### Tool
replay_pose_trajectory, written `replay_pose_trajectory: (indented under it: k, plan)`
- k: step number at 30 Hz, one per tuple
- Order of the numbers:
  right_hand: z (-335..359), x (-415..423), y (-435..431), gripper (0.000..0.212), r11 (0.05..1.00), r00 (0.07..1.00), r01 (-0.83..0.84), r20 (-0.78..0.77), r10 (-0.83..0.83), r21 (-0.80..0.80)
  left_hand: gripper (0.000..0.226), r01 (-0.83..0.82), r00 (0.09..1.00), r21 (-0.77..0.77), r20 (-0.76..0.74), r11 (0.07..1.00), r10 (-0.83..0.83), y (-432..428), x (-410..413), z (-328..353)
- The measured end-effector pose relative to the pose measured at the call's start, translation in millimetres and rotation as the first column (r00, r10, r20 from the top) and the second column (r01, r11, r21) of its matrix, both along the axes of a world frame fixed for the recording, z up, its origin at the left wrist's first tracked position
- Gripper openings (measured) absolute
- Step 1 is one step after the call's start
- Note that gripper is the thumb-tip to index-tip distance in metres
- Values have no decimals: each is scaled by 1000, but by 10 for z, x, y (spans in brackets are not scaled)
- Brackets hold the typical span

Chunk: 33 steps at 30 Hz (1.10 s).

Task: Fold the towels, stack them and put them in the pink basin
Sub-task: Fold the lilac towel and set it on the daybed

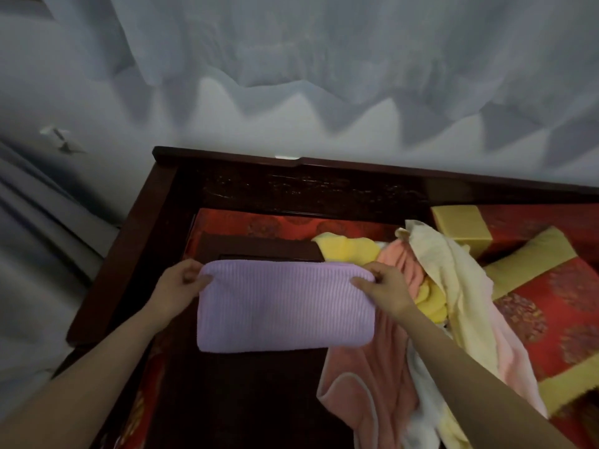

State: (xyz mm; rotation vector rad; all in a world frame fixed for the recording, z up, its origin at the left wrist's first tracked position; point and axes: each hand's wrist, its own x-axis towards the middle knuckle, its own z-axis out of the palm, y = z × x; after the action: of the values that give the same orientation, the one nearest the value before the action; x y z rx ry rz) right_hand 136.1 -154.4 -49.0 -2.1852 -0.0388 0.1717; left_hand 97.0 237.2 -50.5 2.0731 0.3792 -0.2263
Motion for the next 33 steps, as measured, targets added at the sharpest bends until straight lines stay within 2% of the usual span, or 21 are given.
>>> replay_pose_trajectory:
  k: [3, 5, 7, 9, 11, 13, 16, 19, 24, 26, 28, 30, 33]
  plan:
    - [-194, 274, 159, 14, 992, 997, 54, -52, -61, -114, 21, -64, 993, 36, -98, 997, 68, -16, 226, -301]
    - [-334, 371, 218, 46, 973, 997, 28, -60, -43, -229, 51, -63, 997, 151, -41, 987, 70, -24, 282, -522]
    - [-390, 276, 221, 68, 927, 996, -73, 18, 86, -367, 74, 55, 994, 310, 78, 949, -83, -86, 163, -681]
    - [-464, 64, 222, 73, 866, 960, -233, 38, 277, -443, 83, 302, 913, 484, 102, 822, -396, -214, -85, -804]
    - [-608, -192, 251, 77, 766, 902, -373, -12, 431, -523, 85, 489, 773, 618, 19, 615, -634, -324, -292, -832]
    - [-760, -371, 329, 74, 667, 855, -428, -35, 517, -610, 86, 528, 721, 696, -66, 486, -690, -246, -387, -913]
    - [-785, -350, 564, 70, 659, 869, -381, -8, 494, -649, 84, 541, 717, 718, -122, 438, -686, -25, -262, -916]
    - [-772, -222, 831, 66, 677, 874, -366, 12, 485, -639, 84, 578, 717, 678, -157, 454, -679, 187, -48, -874]
    - [-723, -49, 989, 65, 710, 876, -436, -80, 476, -553, 87, 638, 695, 642, -242, 425, -677, 291, 243, -755]
    - [-653, -112, 884, 67, 735, 887, -426, -84, 455, -528, 88, 599, 721, 650, -183, 467, -669, 156, 218, -690]
    - [-545, -242, 643, 65, 831, 933, -336, -35, 358, -444, 85, 531, 751, 629, -39, 568, -659, -185, 90, -616]
    - [-428, -364, 293, 56, 907, 975, -165, 76, 210, -387, 76, 528, 750, 527, 77, 666, -657, -639, -68, -538]
    - [-251, -440, -419, 46, 891, 978, 99, 207, -5, -443, 70, 589, 707, 400, 166, 702, -687, -1351, -140, -485]
